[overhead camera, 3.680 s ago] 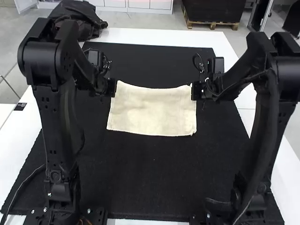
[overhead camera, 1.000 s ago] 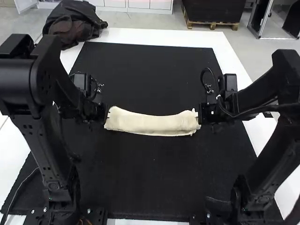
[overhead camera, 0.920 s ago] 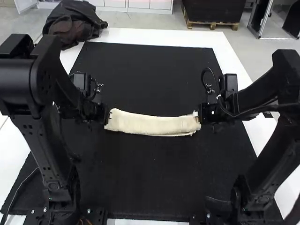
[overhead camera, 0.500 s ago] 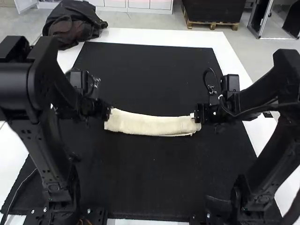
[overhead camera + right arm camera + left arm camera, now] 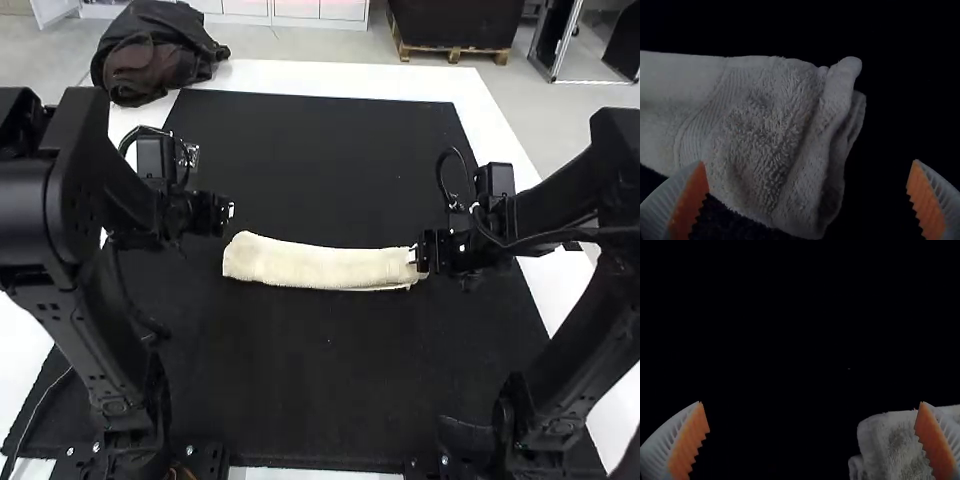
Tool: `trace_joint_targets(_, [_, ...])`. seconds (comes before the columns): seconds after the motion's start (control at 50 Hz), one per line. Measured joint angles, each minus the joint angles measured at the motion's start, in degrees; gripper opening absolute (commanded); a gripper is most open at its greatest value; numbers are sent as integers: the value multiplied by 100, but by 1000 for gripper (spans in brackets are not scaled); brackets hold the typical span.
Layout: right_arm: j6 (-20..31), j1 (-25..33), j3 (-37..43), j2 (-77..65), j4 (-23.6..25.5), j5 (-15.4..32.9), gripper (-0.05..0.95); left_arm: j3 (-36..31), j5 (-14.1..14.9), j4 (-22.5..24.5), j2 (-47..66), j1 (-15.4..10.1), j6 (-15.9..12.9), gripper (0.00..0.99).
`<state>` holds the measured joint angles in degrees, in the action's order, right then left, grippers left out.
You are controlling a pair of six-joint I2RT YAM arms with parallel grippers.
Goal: Fold the towel.
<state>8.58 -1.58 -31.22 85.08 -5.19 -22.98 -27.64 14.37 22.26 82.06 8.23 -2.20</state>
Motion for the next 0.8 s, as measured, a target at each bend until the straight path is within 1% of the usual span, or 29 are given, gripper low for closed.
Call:
trace_joint_targets(0.14, [0, -2, -24, 210, -105, -20, 910, 2, 0, -20, -63, 2, 13, 959])
trace_joint_targets(0.32, [0, 0, -118, 610, -407, -15, 910, 2, 0, -15, -225, 2, 13, 959])
trace_joint_targets(0.5, [0, -33, -238, 859, -533, -15, 910, 2, 0, -39, -225, 2, 13, 957])
trace_joint_targets(0.8, [-61, -278, -376, 1167, -723, 33, 910, 0, 0, -11, -225, 2, 13, 957])
